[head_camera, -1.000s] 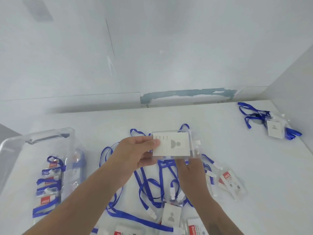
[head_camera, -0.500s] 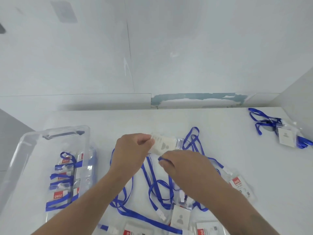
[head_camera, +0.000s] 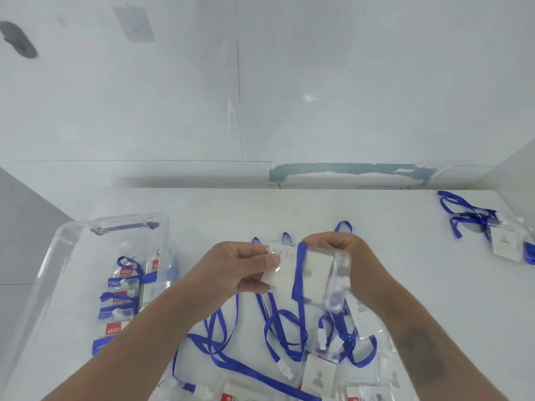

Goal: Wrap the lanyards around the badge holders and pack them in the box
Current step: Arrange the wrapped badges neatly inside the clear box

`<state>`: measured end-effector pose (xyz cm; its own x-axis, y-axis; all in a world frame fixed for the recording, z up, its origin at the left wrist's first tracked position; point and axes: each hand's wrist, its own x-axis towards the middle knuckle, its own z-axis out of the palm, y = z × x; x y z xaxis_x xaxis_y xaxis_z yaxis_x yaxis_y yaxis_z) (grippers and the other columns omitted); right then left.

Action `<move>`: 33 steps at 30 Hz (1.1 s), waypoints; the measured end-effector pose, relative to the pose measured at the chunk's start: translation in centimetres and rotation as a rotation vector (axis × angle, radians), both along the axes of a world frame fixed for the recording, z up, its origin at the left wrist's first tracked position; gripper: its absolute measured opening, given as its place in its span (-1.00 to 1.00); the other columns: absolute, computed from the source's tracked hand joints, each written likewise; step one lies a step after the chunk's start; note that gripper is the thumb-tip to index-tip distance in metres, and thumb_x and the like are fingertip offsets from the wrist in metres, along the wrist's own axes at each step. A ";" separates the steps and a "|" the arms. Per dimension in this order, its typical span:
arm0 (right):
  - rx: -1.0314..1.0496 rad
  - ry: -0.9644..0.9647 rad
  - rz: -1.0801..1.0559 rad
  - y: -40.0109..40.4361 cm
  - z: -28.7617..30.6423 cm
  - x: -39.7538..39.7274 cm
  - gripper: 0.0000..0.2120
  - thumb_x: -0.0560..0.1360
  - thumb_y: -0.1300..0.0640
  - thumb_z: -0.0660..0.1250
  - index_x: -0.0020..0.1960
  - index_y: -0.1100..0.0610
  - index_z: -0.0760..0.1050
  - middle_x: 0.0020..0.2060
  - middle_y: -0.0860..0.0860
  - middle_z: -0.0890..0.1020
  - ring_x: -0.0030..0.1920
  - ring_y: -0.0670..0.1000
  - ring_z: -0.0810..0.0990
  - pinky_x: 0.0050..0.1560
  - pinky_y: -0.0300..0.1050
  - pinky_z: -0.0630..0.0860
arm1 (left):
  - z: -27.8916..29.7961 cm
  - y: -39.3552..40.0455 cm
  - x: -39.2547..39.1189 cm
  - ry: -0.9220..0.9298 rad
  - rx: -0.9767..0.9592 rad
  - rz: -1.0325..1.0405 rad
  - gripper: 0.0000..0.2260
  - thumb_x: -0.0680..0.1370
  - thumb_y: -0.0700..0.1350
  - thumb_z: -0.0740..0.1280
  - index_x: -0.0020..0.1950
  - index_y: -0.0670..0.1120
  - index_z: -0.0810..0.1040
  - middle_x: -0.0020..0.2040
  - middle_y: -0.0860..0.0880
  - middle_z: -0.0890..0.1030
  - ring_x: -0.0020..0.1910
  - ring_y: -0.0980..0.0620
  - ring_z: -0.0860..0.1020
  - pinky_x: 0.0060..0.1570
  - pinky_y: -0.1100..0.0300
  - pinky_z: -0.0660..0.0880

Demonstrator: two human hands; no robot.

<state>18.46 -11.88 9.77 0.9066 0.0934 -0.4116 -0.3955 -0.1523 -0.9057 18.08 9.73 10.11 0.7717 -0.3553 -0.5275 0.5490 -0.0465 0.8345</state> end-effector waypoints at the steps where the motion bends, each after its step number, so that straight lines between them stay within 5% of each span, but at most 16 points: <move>1: 0.023 0.058 -0.051 0.6 -1.0 -0.7 -0.65 0.56 0.35 0.28 -0.31 0.09 0.65 -0.46 -0.08 0.64 -0.42 -0.13 0.60 -0.30 -0.22 0.54 | -0.2 -0.1 -0.1 0.039 -0.061 0.075 -0.83 0.37 -0.06 0.46 -0.10 -0.09 0.75 -0.11 -0.11 0.72 -0.17 0.00 0.67 -0.21 0.25 0.61; 3: -0.096 0.112 -0.104 2.3 -2.4 -2.2 -0.63 0.57 0.35 0.24 -0.38 0.13 0.53 -0.62 -0.11 0.44 -0.57 -0.14 0.38 -0.42 -0.26 0.40 | -0.7 -0.4 0.1 0.100 -0.127 0.255 -0.80 0.40 -0.11 0.46 -0.03 -0.16 0.71 -0.13 -0.10 0.72 -0.19 0.01 0.68 -0.24 0.26 0.61; 5: -0.204 0.060 -0.053 3.9 -2.8 -3.8 -0.66 0.59 0.12 0.29 -0.36 0.09 0.55 -0.61 -0.10 0.37 -0.54 -0.09 0.28 -0.42 -0.26 0.32 | -1.0 -0.8 0.2 0.082 -0.055 0.372 -0.90 0.50 -0.19 0.44 -0.02 -0.15 0.68 -0.15 -0.09 0.73 -0.20 0.00 0.71 -0.24 0.26 0.62; 9: -0.551 -0.185 0.303 5.3 -2.0 -5.8 -0.66 0.62 -0.10 0.17 -0.20 0.05 0.54 -0.37 -0.14 0.56 -0.34 -0.13 0.50 -0.18 -0.19 0.50 | -2.1 -0.6 0.3 -0.153 0.347 0.428 -0.89 0.52 -0.16 0.45 -0.16 0.04 0.68 -0.24 -0.02 0.72 -0.22 0.00 0.71 -0.12 0.12 0.66; 12: -0.791 -0.272 0.449 4.5 0.2 -5.3 -0.71 0.61 -0.16 0.15 0.04 -0.05 0.59 -0.12 -0.15 0.62 -0.09 -0.17 0.56 0.02 -0.21 0.53 | -2.9 -0.1 -0.1 -0.424 0.630 0.184 -0.76 0.54 -0.03 0.39 -0.33 0.08 0.59 -0.31 -0.08 0.64 -0.41 0.08 0.55 -0.20 0.03 0.61; 15: -0.749 -0.346 0.421 2.5 2.6 -3.6 -0.84 0.55 -0.13 0.28 0.02 -0.18 0.63 -0.11 -0.27 0.65 -0.11 -0.25 0.58 -0.02 -0.33 0.51 | -2.6 0.3 -0.6 -0.433 0.632 0.010 -0.87 0.51 0.11 0.37 -0.11 0.15 0.71 -0.33 0.00 0.66 -0.46 0.01 0.49 -0.29 0.13 0.57; 20: -0.375 -0.170 0.305 0.1 3.3 -0.5 -0.96 0.44 0.06 0.49 -0.12 -0.07 0.70 -0.21 -0.19 0.71 -0.18 -0.16 0.67 -0.06 -0.33 0.58 | -1.8 0.9 -0.9 -0.210 0.422 -0.179 -0.93 0.50 0.00 0.45 -0.06 0.12 0.72 -0.17 0.11 0.73 -0.23 0.03 0.70 0.05 0.03 0.61; 24: -0.128 -0.053 0.029 0.6 1.1 -0.6 -0.80 0.48 0.30 0.40 -0.20 0.04 0.68 -0.31 -0.09 0.71 -0.33 -0.18 0.63 -0.27 -0.40 0.52 | -0.4 1.1 -0.8 -0.067 0.112 0.031 -0.94 0.43 -0.10 0.48 -0.14 -0.02 0.75 -0.13 -0.09 0.74 -0.13 -0.10 0.71 -0.09 0.13 0.65; 26: -0.205 0.019 -0.025 1.8 -0.5 -1.8 -0.68 0.51 0.42 0.30 -0.30 0.08 0.58 -0.50 -0.12 0.58 -0.49 -0.20 0.50 -0.43 -0.45 0.41 | -0.4 1.1 -0.7 0.010 -0.039 0.186 -0.88 0.38 -0.10 0.47 -0.13 -0.08 0.75 -0.10 -0.15 0.73 -0.13 -0.08 0.71 -0.15 0.18 0.66; 28: -0.208 0.063 0.010 3.5 -1.8 -3.5 -0.76 0.54 0.28 0.34 -0.28 0.13 0.61 -0.62 -0.11 0.40 -0.59 -0.15 0.29 -0.55 -0.37 0.28 | -0.9 0.9 -0.6 0.051 -0.099 0.336 -0.86 0.43 -0.13 0.46 -0.06 -0.13 0.72 -0.07 -0.17 0.73 -0.09 -0.09 0.70 -0.09 0.15 0.66; 30: -0.179 0.031 0.084 5.3 -2.4 -5.0 -0.81 0.58 0.09 0.30 -0.12 0.05 0.67 -0.57 -0.12 0.43 -0.55 -0.13 0.29 -0.49 -0.36 0.28 | -1.5 0.7 -0.4 0.057 -0.032 0.477 -0.89 0.49 -0.16 0.46 -0.01 -0.14 0.69 -0.08 -0.17 0.73 -0.05 -0.11 0.70 -0.06 0.13 0.65; 33: -0.444 -0.149 0.294 6.4 -3.1 -6.5 -0.78 0.62 -0.01 0.21 0.13 -0.03 0.61 -0.29 -0.27 0.60 -0.34 -0.25 0.52 -0.27 -0.42 0.39 | -2.3 1.0 -0.3 -0.075 0.306 0.510 -0.94 0.52 -0.14 0.45 -0.02 -0.04 0.68 -0.19 -0.06 0.72 -0.18 -0.01 0.71 -0.22 0.29 0.62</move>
